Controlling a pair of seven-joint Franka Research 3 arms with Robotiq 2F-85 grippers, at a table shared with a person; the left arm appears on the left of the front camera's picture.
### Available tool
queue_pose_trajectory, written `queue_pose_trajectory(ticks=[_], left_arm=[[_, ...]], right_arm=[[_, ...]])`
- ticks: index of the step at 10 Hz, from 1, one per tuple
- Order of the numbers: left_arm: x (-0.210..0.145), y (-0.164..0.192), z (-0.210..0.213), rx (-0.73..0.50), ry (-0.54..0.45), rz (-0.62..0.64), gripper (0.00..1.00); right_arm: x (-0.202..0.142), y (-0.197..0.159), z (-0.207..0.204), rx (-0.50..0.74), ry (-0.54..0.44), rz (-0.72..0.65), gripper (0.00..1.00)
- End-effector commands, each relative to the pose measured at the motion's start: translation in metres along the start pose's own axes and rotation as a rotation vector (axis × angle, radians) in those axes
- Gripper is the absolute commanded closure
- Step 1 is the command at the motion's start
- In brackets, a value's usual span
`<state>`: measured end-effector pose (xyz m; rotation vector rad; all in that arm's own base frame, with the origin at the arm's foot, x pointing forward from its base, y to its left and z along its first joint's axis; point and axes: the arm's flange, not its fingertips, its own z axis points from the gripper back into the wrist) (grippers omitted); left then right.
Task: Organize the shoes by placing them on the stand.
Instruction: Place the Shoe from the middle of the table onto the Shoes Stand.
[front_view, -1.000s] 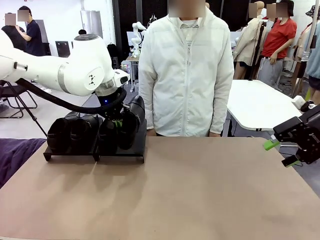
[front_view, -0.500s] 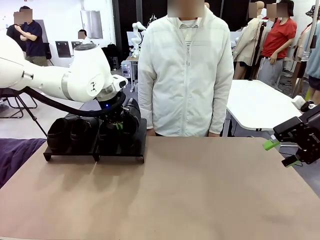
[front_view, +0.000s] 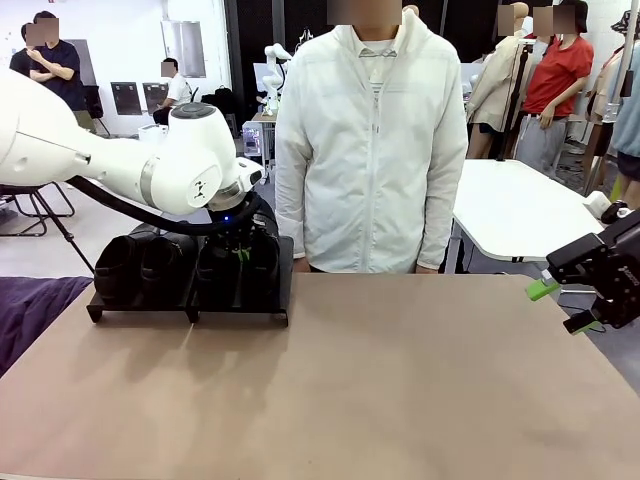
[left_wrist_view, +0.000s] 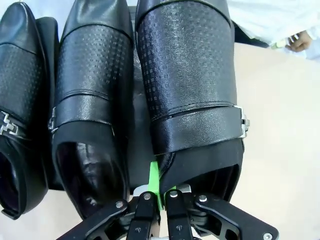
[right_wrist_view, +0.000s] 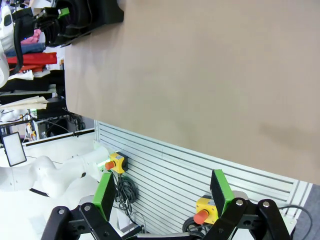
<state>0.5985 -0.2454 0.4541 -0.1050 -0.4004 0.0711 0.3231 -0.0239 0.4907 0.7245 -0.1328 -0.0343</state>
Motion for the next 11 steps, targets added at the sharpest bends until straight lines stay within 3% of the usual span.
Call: queue_pose_trajectory(ticks=[1, 2, 4, 8, 11], left_arm=[[0.009, -0.008, 0.003, 0.024, -0.006, 0.014, 1.00], [0.009, -0.008, 0.003, 0.027, -0.005, 0.018, 1.00], [0.010, -0.008, 0.003, 0.043, -0.001, 0.012, 0.00], [0.004, -0.012, 0.014, 0.059, -0.026, 0.005, 0.00], [-0.021, -0.022, 0.052, 0.069, -0.010, -0.034, 0.00]], right_arm=[[0.001, 0.001, 0.002, 0.009, 0.003, 0.011, 0.00], [0.001, 0.001, 0.002, 0.009, 0.003, 0.011, 0.00], [0.001, 0.001, 0.002, 0.009, 0.003, 0.011, 0.00], [0.001, 0.001, 0.002, 0.009, 0.003, 0.011, 0.00], [0.001, 0.001, 0.002, 0.009, 0.003, 0.011, 0.00]])
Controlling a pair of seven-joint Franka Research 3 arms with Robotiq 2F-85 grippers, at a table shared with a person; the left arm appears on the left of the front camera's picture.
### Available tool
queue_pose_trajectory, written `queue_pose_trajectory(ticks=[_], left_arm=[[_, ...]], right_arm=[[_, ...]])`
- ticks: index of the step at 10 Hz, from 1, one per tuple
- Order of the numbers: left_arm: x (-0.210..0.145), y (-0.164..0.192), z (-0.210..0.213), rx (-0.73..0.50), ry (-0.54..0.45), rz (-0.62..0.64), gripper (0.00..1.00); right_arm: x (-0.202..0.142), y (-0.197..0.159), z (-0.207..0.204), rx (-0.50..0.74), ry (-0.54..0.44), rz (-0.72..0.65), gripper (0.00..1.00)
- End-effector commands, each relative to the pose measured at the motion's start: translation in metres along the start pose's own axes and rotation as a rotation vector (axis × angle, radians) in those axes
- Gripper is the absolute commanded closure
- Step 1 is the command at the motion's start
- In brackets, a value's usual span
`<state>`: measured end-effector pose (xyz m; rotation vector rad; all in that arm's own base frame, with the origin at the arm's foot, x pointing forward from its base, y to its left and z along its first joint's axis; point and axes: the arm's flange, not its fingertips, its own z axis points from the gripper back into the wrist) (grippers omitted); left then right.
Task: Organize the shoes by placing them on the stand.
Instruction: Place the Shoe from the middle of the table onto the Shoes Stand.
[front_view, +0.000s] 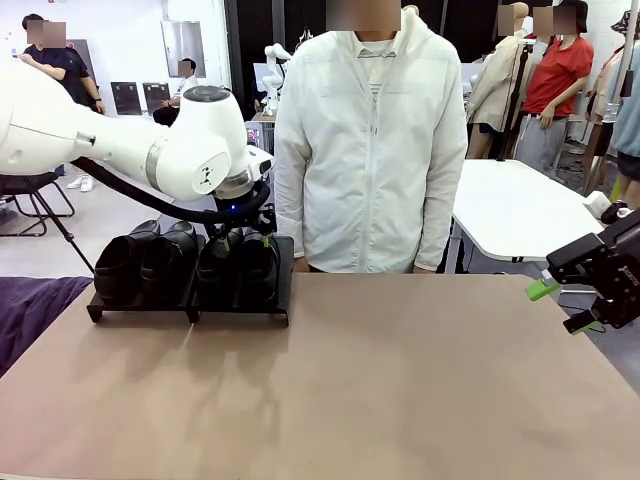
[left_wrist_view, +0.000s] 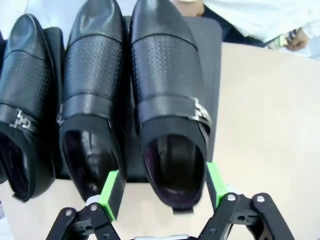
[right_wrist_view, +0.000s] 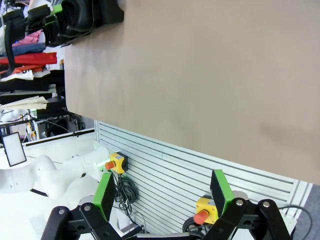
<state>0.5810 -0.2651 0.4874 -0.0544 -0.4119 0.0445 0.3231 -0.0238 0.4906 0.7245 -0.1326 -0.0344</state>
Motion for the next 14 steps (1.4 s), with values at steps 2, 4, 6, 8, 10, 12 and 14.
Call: queue_pose_trajectory(ticks=[2, 4, 6, 8, 10, 12, 14], left_arm=[[-0.056, -0.007, 0.063, 0.065, 0.037, -0.012, 0.00], [-0.114, 0.008, 0.101, -0.075, 0.111, -0.181, 0.00], [-0.158, 0.063, 0.120, -0.273, 0.148, -0.194, 0.00], [-0.205, 0.158, 0.133, -0.579, 0.156, -0.225, 0.00], [-0.253, 0.234, 0.138, -0.766, 0.026, -0.164, 0.00], [-0.224, 0.191, 0.135, -0.698, 0.044, -0.181, 0.00], [-0.224, 0.191, 0.135, -0.698, 0.044, -0.181, 0.00]], right_arm=[[0.001, 0.001, 0.002, 0.009, 0.003, 0.011, 0.00], [0.001, 0.001, 0.002, 0.009, 0.003, 0.011, 0.00], [0.001, 0.001, 0.002, 0.009, 0.003, 0.011, 0.00], [0.001, 0.001, 0.002, 0.009, 0.003, 0.011, 0.00], [0.001, 0.001, 0.002, 0.009, 0.003, 0.011, 0.00], [0.001, 0.001, 0.002, 0.009, 0.003, 0.011, 0.00], [0.001, 0.001, 0.002, 0.009, 0.003, 0.011, 0.00]])
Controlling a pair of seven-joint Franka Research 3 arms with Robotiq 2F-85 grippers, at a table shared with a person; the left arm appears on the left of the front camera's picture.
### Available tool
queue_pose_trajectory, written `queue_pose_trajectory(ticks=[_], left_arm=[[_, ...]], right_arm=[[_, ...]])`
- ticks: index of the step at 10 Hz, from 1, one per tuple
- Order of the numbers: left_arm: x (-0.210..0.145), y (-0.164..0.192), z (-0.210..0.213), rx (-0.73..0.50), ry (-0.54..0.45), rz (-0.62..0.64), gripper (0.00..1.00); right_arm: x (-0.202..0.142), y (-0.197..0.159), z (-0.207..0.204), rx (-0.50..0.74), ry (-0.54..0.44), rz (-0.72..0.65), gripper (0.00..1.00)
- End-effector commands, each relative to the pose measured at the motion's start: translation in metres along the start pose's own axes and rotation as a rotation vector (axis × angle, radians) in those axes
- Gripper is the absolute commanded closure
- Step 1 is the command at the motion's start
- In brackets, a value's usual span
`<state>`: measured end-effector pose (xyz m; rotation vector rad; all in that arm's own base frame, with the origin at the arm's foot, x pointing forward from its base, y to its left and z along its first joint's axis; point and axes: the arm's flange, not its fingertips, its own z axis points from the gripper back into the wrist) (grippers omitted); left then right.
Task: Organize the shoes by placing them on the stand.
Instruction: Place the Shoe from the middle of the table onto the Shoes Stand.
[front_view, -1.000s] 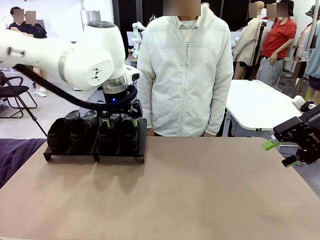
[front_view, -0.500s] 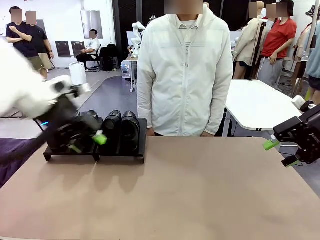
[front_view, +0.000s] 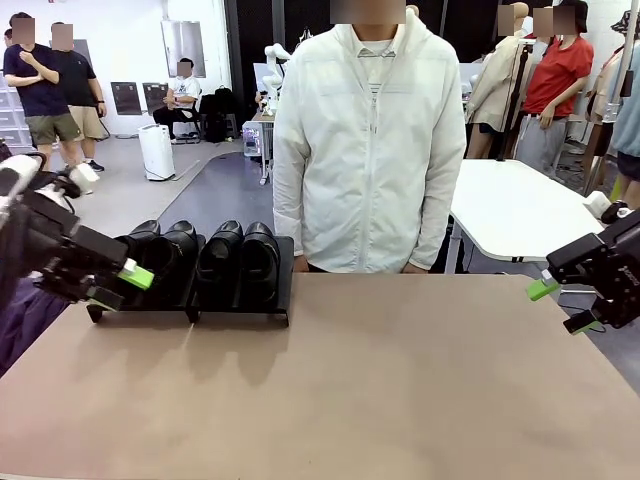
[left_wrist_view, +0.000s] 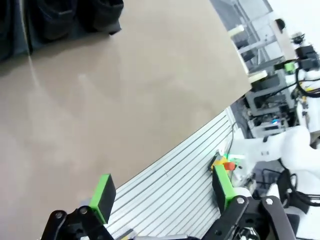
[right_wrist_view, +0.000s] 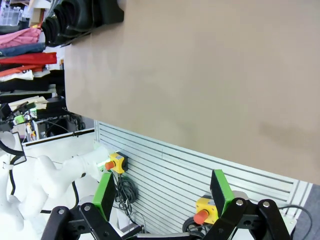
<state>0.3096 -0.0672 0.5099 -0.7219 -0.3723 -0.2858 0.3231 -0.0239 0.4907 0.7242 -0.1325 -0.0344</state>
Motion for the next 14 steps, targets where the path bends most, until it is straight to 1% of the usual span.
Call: queue_pose_trajectory(ticks=[1, 14], left_arm=[[0.0073, -0.0076, -0.0108, 0.019, 0.003, 0.002, 0.00], [0.0073, -0.0076, -0.0108, 0.019, 0.003, 0.002, 0.00]], right_arm=[[0.0010, 0.0013, 0.0022, 0.009, 0.003, 0.011, 0.00], [0.0010, 0.0013, 0.0022, 0.009, 0.003, 0.011, 0.00]])
